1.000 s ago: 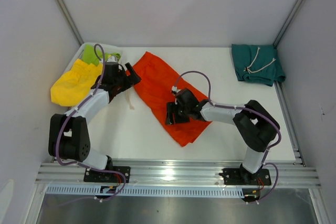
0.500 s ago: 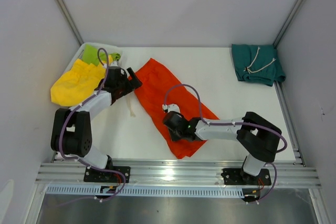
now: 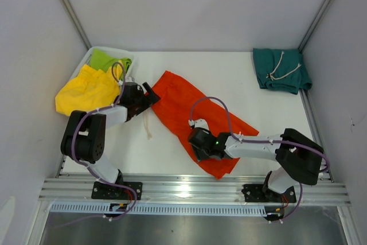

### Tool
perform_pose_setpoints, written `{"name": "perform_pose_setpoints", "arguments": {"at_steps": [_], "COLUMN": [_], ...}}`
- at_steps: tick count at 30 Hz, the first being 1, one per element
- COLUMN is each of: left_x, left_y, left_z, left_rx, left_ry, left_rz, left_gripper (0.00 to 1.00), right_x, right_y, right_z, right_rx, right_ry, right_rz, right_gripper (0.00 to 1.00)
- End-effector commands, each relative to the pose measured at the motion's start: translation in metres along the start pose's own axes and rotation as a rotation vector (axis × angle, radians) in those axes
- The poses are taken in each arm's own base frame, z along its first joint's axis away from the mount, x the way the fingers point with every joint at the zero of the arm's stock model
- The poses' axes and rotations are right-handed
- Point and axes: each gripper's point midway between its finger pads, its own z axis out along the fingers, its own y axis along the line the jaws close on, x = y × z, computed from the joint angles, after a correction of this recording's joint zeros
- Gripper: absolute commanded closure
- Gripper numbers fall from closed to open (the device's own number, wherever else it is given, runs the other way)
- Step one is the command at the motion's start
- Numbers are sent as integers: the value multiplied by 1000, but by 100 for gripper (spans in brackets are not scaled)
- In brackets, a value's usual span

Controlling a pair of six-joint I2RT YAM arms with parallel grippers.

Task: Fold and stack the shorts
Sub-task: Fold the shorts

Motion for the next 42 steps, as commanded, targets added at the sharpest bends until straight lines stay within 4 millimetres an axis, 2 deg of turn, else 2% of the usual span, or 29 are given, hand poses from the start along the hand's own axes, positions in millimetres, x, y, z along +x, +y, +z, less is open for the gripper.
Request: {"name": "perform_pose_setpoints", "arguments": {"at_steps": [1,7,12,20,23,26,27,29,30,32,33,35,37,39,40,42], "left_x": [-9,-6,2,2,0,11,8,11,6,1,-3,-8,-22,-26,-37,-40], "left_y": [-15,-19,-2,-7,-19,-20,-25,-23,-28,-33,-35,-38,-47,-45,-47,-39], "left_z": [5,4,12,25,32,40,40,41,39,38,36,32,20,12,2,-8], "left_rx": [68,78,31,73,113,100,124,135,168,188,192,201,228,219,217,187], "left_ry": [-80,-142,-158,-180,-221,-217,-237,-243,-268,-283,-295,-316,-370,-400,-445,-477], "left_rz": [-64,-105,-164,-223,-232,-243,-254,-274,-280,-264,-260,-231,-185,-154,-130,-107], "left_gripper": [1,1,1,3,11,31,44,58,70,85,99,100,100,100,100,100], "right_x": [36,41,43,47,47,49,49,51,51,53,54,54,52,52,51,50], "right_y": [-25,-28,-25,-25,-24,-24,-25,-25,-25,-26,-27,-28,-30,-34,-37,-41], "right_z": [-8,-11,-10,-10,-10,-9,-9,-8,-9,-9,-9,-10,-10,-12,-12,-12], "right_rx": [77,71,47,34,27,27,30,27,25,24,26,21,18,10,9,-1], "right_ry": [114,119,121,127,123,130,132,134,132,136,137,142,142,149,151,157], "right_rz": [-33,-26,-18,-17,-16,-19,-18,-17,-16,-16,-15,-13,-12,4,11,17], "right_gripper": [45,45,44,45,44,45,45,45,45,45,45,45,44,44,44,43]}}
